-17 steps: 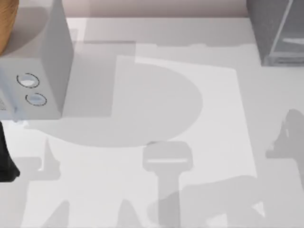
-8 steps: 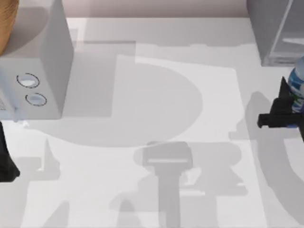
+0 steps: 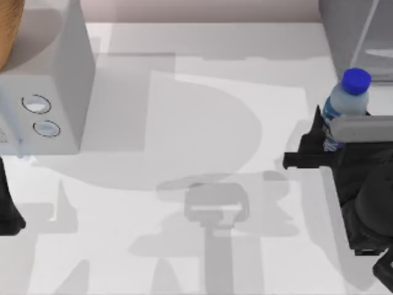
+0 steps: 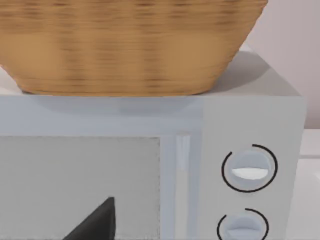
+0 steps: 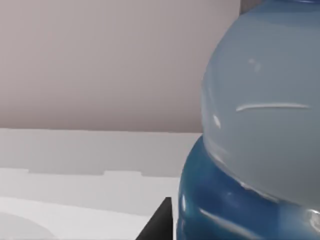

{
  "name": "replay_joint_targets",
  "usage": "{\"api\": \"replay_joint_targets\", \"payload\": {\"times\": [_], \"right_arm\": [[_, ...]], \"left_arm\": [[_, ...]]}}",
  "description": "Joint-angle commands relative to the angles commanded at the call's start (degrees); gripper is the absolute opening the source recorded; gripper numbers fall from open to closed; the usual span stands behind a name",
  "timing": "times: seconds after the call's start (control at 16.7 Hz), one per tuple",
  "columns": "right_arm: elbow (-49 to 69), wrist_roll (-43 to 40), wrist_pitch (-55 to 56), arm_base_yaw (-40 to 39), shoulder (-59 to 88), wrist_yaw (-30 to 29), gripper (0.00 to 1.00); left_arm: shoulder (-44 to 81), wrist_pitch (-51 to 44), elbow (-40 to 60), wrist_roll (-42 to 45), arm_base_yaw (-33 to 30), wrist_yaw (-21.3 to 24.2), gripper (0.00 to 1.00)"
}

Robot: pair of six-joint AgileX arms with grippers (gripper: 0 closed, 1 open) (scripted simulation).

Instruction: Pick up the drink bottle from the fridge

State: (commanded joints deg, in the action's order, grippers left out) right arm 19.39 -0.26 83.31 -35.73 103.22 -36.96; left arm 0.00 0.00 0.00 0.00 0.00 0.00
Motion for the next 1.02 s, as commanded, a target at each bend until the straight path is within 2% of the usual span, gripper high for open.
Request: {"api": "replay_joint_targets", "payload": {"times": [0.48,1.02], "right_arm": [[0.78,-0.03,1.59,-0.03,2.53,-0.12,0.00],[11.44,-0.17,6.38,5.96,17.36,5.71,0.00]], "left_arm": [[0.00,0.00,0.00,0.00,0.00,0.00,1.00],[0.00,0.00,0.00,0.00,0.00,0.00,1.00]]}}
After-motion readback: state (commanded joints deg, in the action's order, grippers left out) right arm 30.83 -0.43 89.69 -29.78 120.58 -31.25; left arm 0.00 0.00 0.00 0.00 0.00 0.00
